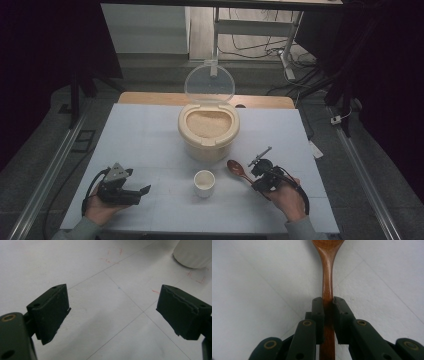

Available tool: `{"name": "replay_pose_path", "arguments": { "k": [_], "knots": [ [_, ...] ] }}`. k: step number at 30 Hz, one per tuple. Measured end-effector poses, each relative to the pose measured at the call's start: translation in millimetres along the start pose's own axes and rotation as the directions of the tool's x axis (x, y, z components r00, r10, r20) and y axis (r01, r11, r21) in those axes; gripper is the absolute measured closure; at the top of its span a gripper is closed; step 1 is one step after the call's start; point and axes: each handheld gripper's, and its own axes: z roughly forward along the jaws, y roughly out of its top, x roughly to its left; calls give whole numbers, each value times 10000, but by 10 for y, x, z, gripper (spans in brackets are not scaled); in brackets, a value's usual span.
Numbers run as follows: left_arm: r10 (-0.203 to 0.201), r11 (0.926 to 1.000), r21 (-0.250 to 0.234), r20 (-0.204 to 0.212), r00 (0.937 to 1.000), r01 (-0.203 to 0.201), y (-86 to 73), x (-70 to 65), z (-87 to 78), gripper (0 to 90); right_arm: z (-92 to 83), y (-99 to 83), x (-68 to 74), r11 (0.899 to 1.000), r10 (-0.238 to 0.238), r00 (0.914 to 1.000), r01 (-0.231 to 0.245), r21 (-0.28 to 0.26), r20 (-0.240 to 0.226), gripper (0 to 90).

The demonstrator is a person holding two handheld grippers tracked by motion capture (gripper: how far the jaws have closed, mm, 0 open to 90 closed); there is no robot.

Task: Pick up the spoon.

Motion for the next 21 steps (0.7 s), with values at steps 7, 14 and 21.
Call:
{"name": "replay_pose_path", "arguments": {
  "k": [7, 14, 21],
  "knots": [
    [-19, 10000, 1, -18, 10000, 19, 3, 3, -3, 109, -369, -77, 33, 9918, -579, 9971, 517, -1168, -503, 797],
    [-2, 10000, -3, -5, 10000, 2, 4, 1, -2, 109, -646, -52, 174, 9684, -1453, 9859, 1245, -2162, -830, 796],
    [-12, 10000, 10, 2, 10000, 12, 11, -4, 0, 109, -714, 94, 335, 9487, -2177, 9732, 1931, -2503, -746, 797]
  ]
}}
